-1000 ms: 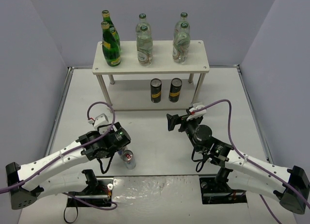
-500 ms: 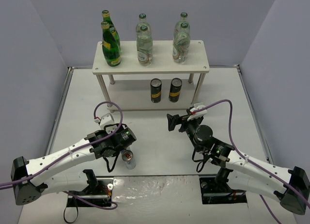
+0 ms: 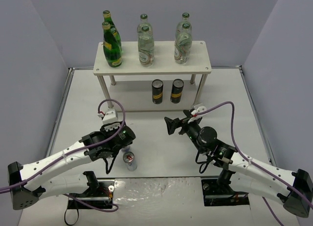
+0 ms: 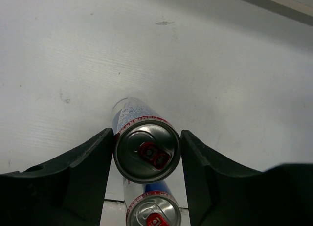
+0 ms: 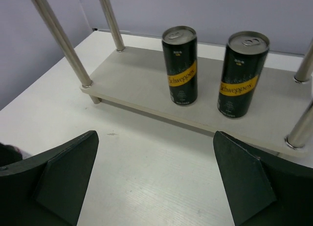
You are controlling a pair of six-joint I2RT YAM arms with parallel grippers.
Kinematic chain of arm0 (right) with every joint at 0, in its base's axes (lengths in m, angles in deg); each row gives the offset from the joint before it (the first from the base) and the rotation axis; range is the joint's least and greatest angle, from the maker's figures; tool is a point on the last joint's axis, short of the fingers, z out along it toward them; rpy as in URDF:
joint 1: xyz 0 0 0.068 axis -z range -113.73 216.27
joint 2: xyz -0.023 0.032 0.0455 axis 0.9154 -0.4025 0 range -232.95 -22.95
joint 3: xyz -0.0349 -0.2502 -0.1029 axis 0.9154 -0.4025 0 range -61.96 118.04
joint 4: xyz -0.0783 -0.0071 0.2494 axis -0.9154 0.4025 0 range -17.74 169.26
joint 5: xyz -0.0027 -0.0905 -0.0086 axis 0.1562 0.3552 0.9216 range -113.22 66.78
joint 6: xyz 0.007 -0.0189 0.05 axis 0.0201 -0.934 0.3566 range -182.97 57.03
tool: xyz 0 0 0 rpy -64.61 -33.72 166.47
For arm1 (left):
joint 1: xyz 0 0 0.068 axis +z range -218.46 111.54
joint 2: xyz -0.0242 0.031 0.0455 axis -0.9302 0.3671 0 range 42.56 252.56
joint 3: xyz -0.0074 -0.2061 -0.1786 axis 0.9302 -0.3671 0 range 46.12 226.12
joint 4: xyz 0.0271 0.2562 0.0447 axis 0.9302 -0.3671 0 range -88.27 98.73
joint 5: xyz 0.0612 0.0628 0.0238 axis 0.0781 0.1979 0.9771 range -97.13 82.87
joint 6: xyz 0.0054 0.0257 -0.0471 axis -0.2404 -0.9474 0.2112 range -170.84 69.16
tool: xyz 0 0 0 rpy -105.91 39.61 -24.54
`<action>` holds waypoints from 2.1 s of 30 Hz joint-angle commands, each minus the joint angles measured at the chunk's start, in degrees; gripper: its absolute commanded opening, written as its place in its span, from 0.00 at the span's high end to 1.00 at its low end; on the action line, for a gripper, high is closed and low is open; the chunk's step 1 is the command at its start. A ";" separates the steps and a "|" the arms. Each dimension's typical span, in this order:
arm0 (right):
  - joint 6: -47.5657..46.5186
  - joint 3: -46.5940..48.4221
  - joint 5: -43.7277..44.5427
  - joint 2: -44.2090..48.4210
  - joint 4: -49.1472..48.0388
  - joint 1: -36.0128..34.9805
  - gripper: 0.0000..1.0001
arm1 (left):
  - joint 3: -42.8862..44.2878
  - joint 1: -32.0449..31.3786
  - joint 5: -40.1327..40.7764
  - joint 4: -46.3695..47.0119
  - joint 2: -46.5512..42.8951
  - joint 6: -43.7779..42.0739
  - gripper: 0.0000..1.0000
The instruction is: Place and organize the beverage onto the shelf
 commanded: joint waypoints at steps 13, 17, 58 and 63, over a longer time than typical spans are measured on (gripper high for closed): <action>-14.33 -0.53 -39.81 -24.81 -32.26 1.45 0.06 | 24.41 1.63 -1.20 2.35 7.64 -17.19 0.98; -15.47 1.85 -43.09 -29.74 -36.06 1.72 0.09 | 29.61 2.16 -4.55 -0.37 10.28 -19.13 0.98; -12.13 10.46 -19.20 -42.13 -53.20 1.98 1.00 | 58.17 9.01 9.06 -12.42 15.83 -35.98 0.06; -13.10 16.77 -12.51 -47.94 -55.05 2.07 1.00 | 55.41 9.19 13.20 -11.90 11.17 -41.36 0.06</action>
